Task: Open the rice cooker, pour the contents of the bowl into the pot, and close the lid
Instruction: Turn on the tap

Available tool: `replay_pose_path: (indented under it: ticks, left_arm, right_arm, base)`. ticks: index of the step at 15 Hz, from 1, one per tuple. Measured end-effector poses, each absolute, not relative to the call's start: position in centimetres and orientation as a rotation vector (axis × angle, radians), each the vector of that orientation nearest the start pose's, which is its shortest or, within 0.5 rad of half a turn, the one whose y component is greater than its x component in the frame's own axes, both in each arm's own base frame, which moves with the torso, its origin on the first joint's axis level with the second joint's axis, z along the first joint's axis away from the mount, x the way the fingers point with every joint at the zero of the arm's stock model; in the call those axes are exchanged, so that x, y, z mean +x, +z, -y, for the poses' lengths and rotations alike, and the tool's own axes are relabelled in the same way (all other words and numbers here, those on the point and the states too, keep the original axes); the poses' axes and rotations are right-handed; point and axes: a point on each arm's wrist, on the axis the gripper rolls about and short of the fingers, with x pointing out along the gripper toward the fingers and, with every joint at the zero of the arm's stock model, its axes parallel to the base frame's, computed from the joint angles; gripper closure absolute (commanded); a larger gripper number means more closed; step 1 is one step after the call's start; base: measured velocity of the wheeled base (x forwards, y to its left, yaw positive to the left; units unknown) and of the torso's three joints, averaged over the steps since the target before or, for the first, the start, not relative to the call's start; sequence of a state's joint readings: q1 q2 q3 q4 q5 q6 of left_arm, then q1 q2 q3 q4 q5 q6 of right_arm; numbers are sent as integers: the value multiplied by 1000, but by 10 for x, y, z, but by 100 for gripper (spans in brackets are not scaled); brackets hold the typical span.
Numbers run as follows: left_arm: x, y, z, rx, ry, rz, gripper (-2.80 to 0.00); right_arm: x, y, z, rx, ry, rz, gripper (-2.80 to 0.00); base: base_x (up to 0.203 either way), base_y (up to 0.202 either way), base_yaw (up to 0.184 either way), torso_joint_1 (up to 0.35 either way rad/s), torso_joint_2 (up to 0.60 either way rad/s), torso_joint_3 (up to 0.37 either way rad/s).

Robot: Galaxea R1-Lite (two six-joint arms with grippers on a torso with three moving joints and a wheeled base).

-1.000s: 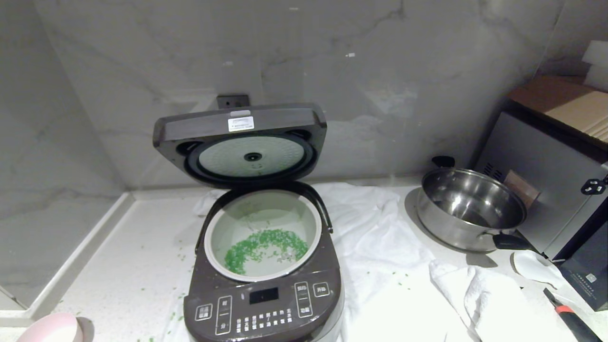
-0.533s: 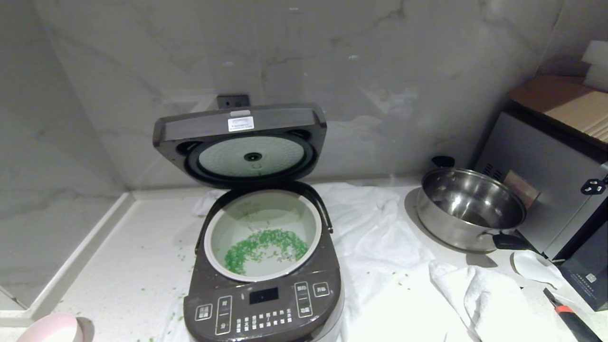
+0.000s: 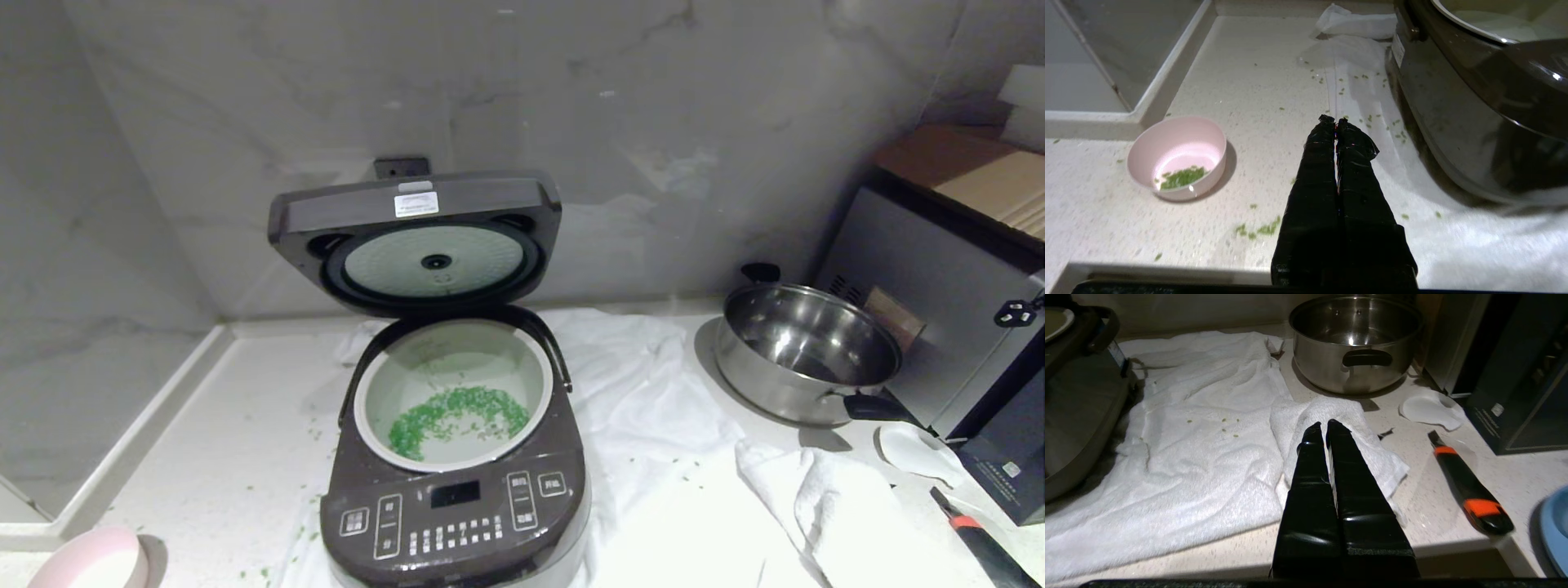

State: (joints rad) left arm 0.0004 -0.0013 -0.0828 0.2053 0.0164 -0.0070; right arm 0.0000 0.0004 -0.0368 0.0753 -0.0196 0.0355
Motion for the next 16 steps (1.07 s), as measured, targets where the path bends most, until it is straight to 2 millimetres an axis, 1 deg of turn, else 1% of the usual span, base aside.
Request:
replay_pose_path:
  ticks: [8, 9, 16]
  left_arm:
    - [-31, 77, 0, -6, 18, -121, 0]
    - [-31, 77, 0, -6, 19, -121, 0]
    - [-31, 77, 0, -6, 18, -121, 0]
  right_arm:
    - [-26, 78, 0, 35, -20, -36, 0]
    - [-26, 78, 0, 35, -21, -36, 0]
    - [-26, 78, 0, 39, -23, -36, 0]
  base:
    - [-195, 0, -2, -2, 2, 2]
    - [-94, 0, -3, -9, -2, 7]
    - [0, 0, 0, 4, -1, -2]
